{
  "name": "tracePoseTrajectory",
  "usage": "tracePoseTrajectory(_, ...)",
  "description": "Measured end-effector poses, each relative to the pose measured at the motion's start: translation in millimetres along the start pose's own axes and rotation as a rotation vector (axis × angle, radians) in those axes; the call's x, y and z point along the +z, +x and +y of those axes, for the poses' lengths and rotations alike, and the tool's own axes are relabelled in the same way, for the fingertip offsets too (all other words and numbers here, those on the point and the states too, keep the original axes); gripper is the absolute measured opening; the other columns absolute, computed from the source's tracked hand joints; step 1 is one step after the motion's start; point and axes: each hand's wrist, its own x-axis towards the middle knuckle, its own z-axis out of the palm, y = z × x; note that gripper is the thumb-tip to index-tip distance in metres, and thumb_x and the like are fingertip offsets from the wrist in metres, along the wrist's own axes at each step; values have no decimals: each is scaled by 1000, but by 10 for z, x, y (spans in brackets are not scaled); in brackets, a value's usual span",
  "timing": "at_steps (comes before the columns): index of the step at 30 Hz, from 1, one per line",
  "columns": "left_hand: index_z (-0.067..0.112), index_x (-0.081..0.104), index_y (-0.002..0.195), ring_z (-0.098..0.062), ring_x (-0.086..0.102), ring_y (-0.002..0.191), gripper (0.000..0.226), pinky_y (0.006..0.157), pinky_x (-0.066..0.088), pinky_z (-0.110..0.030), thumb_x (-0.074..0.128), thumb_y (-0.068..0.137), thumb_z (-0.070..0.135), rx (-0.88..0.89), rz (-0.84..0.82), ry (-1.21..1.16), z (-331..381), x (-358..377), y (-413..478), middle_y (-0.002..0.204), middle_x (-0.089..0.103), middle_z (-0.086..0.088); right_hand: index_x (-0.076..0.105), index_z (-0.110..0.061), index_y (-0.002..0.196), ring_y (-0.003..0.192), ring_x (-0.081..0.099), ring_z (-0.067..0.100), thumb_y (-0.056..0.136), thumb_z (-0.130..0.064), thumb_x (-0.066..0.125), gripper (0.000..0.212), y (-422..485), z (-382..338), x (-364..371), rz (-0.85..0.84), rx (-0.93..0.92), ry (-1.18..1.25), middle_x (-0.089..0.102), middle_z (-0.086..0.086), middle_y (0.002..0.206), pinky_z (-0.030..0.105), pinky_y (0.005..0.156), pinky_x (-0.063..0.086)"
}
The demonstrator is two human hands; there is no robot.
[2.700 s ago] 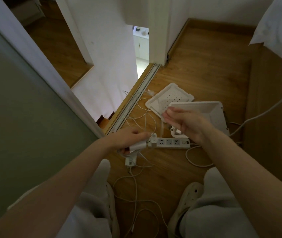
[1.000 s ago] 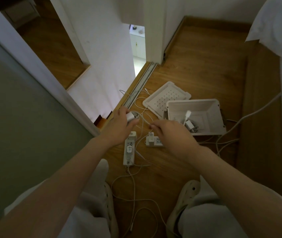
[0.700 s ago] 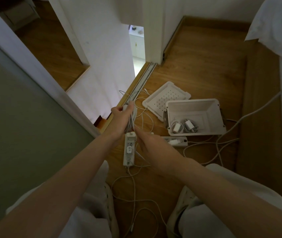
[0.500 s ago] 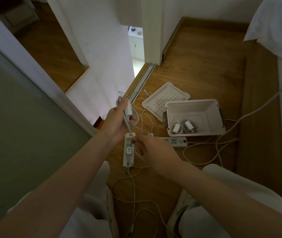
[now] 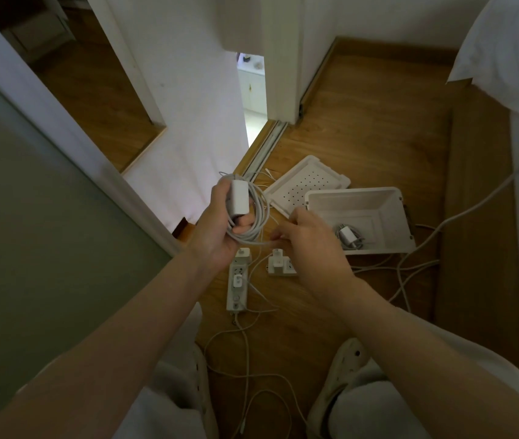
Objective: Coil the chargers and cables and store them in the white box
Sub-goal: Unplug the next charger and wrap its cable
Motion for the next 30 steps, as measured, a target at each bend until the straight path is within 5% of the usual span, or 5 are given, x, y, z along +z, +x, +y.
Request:
tracePoseTrajectory(5, 9, 42, 111, -6, 41, 40, 39, 41, 32, -16, 39, 96, 45, 40, -44, 80, -9, 14, -18, 54, 53, 2, 57, -12, 118, 92, 59, 5, 92, -6, 52, 27, -8, -91, 120, -214, 222, 747, 64, 1, 114, 8, 69, 49)
tracePoseTrajectory(10, 7, 53, 93, -6, 38, 38, 46, 47, 29, -21, 36, 96, 50, 40, -128, 191, -87, 62, -47, 50, 47, 2, 50, -3, 120, 96, 65, 19, 88, -9, 58, 33, 32, -105, 56, -113, 716, 1546, 63, 14, 113, 25, 80, 55)
tracePoseTrajectory(16, 10, 52, 81, -5, 39, 37, 46, 39, 28, -16, 35, 95, 49, 41, -92, 217, -149, 148, -87, 52, 51, 1, 63, -9, 111, 57, 52, 6, 91, -3, 53, 23, 23, -144, 28, -140, 590, 1203, 62, 1, 74, 15, 51, 44)
tracePoseTrajectory(24, 7, 51, 93, -9, 46, 40, 46, 39, 36, -16, 38, 94, 51, -12, -28, 105, -119, 78, -61, 57, 56, -4, 62, -19, 86, 61, 57, 5, 93, -3, 50, 21, 6, -141, -11, -123, 519, 1153, 62, 0, 73, 8, 45, 41)
tracePoseTrajectory(30, 10, 60, 83, -16, 47, 66, 45, 67, 37, -25, 45, 89, 51, -203, 151, 75, -89, 113, -53, 68, 57, -7, 67, -13, 91, 68, 57, 4, 92, 1, 48, 24, -39, -140, 21, -108, 451, 1076, 63, -5, 77, 4, 48, 40)
